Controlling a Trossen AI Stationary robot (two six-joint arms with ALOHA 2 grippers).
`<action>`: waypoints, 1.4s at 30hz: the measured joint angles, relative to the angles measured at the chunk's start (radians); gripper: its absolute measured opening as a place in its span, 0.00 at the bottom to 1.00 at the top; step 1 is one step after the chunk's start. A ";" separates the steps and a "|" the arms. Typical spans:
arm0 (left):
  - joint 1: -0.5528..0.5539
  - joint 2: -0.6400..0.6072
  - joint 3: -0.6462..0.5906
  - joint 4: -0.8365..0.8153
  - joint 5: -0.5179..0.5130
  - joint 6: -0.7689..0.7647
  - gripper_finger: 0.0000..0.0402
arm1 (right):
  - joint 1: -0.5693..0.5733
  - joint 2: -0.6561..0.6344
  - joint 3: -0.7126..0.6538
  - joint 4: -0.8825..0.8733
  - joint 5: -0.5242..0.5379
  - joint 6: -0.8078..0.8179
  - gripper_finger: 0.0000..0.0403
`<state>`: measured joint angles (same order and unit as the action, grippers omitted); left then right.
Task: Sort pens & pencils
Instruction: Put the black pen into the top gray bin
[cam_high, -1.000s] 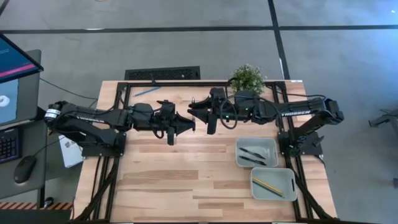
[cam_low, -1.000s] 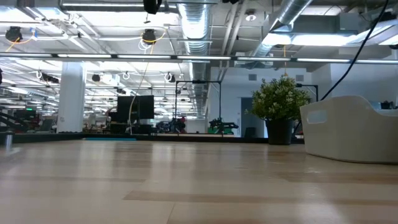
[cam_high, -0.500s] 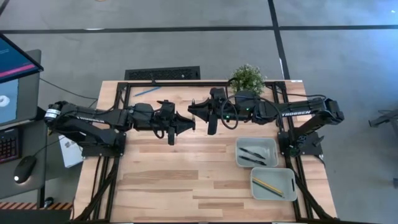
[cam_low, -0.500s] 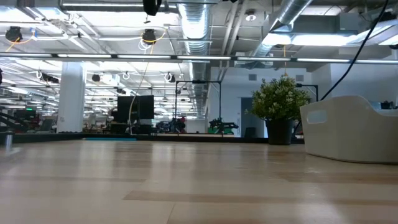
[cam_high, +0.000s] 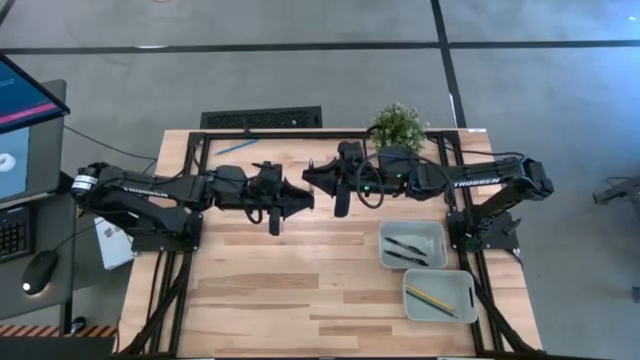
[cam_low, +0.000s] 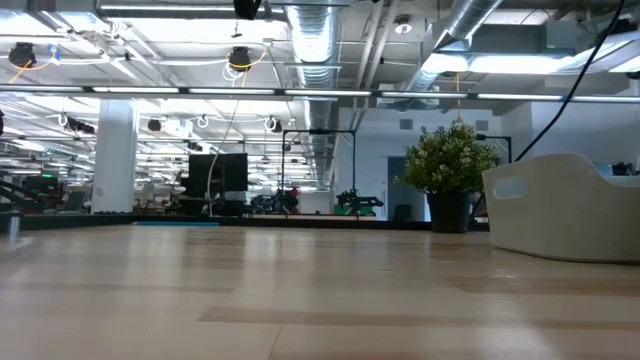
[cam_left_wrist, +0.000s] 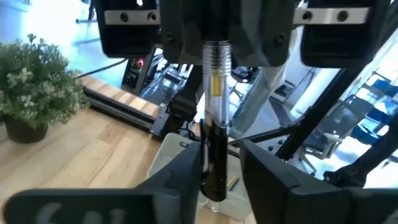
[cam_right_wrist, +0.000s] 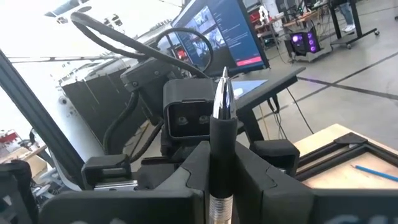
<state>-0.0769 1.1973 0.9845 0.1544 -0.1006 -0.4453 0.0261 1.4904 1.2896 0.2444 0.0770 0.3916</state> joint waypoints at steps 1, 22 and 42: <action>0.000 0.000 0.000 0.009 0.000 0.004 0.28 | 0.000 -0.001 0.000 0.001 0.001 0.000 0.16; -0.001 -0.184 0.001 -0.389 0.025 0.059 0.41 | 0.017 -0.082 -0.001 -0.782 -0.005 -0.008 0.16; 0.000 -0.164 0.000 -0.436 -0.065 0.104 0.41 | 0.193 -0.290 -0.300 -1.154 -0.011 0.089 0.16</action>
<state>-0.0767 1.0331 0.9848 -0.2812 -0.1654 -0.3411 0.2190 1.1999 0.9899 -0.9097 0.0656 0.4801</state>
